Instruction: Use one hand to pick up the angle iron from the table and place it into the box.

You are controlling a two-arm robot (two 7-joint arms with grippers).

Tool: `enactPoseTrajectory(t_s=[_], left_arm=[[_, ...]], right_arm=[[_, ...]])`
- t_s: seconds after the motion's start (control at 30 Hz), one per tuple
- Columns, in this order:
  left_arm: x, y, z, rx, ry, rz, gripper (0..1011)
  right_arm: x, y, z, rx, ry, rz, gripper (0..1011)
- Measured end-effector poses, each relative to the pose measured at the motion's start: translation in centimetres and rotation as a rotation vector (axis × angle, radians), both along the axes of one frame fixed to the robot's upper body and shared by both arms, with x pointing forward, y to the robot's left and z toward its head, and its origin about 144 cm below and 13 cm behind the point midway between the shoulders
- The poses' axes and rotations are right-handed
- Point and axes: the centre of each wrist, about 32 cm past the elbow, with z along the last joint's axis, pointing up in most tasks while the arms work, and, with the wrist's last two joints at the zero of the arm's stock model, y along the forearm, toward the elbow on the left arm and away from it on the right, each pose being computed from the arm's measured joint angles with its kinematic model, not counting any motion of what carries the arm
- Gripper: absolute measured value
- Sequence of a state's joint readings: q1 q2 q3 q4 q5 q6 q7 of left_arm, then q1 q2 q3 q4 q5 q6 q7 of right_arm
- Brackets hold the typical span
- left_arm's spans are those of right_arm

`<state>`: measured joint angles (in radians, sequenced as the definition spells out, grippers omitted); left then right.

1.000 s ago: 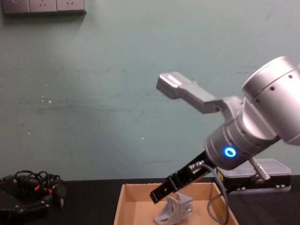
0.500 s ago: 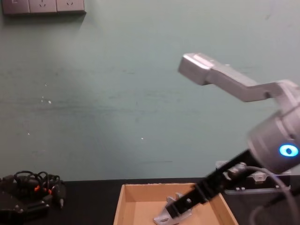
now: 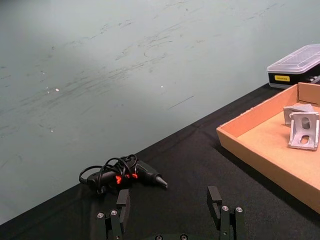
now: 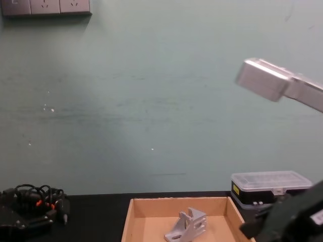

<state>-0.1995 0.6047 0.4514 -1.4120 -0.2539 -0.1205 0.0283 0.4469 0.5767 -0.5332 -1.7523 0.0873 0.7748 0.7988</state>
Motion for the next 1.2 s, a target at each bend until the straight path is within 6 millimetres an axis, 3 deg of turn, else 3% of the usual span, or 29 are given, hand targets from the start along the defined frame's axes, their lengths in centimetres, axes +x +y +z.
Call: enactPoseTrajectory(t_s=[0.3,0.5,0.77,1.2], left_arm=[[0.0,0.0,0.0,0.000,0.000,0.000,1011],[0.0,0.0,0.0,0.000,0.000,0.000,1011],[0.0,0.0,0.0,0.000,0.000,0.000,1011],[0.0,0.0,0.0,0.000,0.000,0.000,1011]], right_arm=[[0.3,-2.9,-0.7,-0.012,-0.048,0.152,1004],[0.8,-3.9,-1.1,-0.023,-0.053,0.271,1004],[1.1,-3.8,-1.2,-0.068,-0.050,0.411,1004],[1.7,-2.6,-2.0,-0.118,-0.001,0.453,1004]])
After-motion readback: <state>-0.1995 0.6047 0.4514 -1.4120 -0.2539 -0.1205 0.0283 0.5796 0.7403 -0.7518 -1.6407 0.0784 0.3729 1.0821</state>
